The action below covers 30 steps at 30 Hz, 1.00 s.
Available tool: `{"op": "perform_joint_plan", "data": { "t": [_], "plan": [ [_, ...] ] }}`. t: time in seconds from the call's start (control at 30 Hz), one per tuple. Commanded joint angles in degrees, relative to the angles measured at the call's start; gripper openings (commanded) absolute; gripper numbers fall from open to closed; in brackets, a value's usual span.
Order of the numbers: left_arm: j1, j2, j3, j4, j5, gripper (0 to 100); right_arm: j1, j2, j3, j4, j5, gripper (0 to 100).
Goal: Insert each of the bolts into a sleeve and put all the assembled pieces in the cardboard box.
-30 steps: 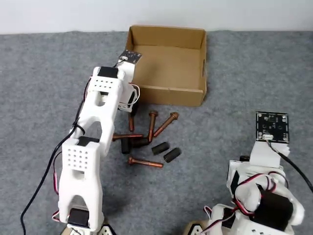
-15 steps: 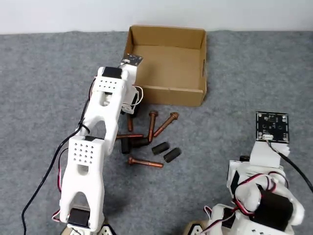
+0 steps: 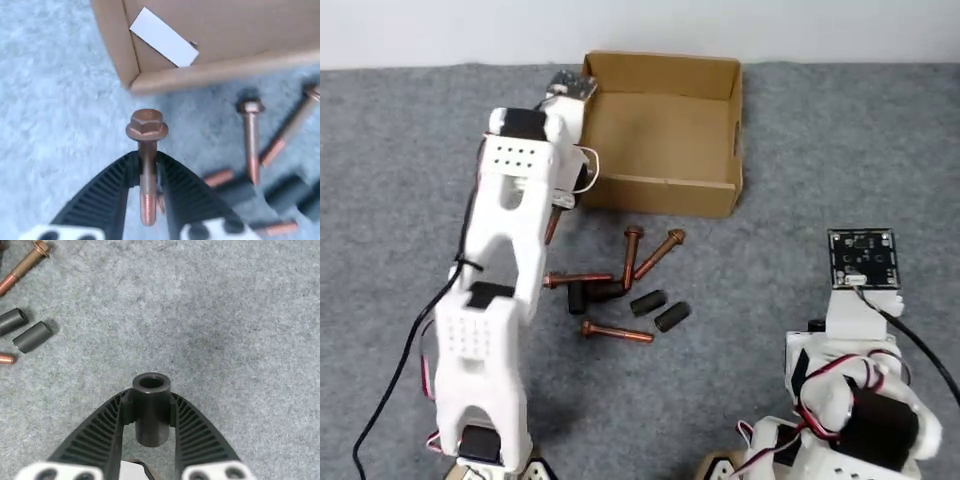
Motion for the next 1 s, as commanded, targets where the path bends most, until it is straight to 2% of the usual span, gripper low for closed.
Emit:
{"op": "perform_joint_plan", "data": {
  "t": [0.0,0.23,0.43,0.6,0.73,0.83,0.97],
  "plan": [
    [1.2,-16.5,10.4,1.8,0.3,0,0.3,0.5,-0.4,2.0,0.7,0.8],
    [1.4,-43.5,32.3,0.2,0.2,0,0.3,-0.5,-1.1,1.3,0.0,0.8],
    [1.5,-65.9,47.2,-12.7,0.6,0,-0.5,-5.8,-1.0,-3.6,-12.5,0.8],
    [1.4,-81.4,62.1,-24.7,3.2,0,-10.1,-8.7,3.3,-7.5,-22.7,0.8],
    [1.3,-92.8,70.7,-31.9,12.2,0,-20.1,-10.9,7.0,-12.8,-29.8,0.9],
    [1.8,-101.2,77.0,-37.1,16.8,0,-26.9,-12.6,11.3,-16.8,-31.1,0.9],
    [1.8,-111.0,85.6,-41.9,17.1,0,-38.0,-14.6,16.8,-19.9,-31.0,0.9]
  ]
}}
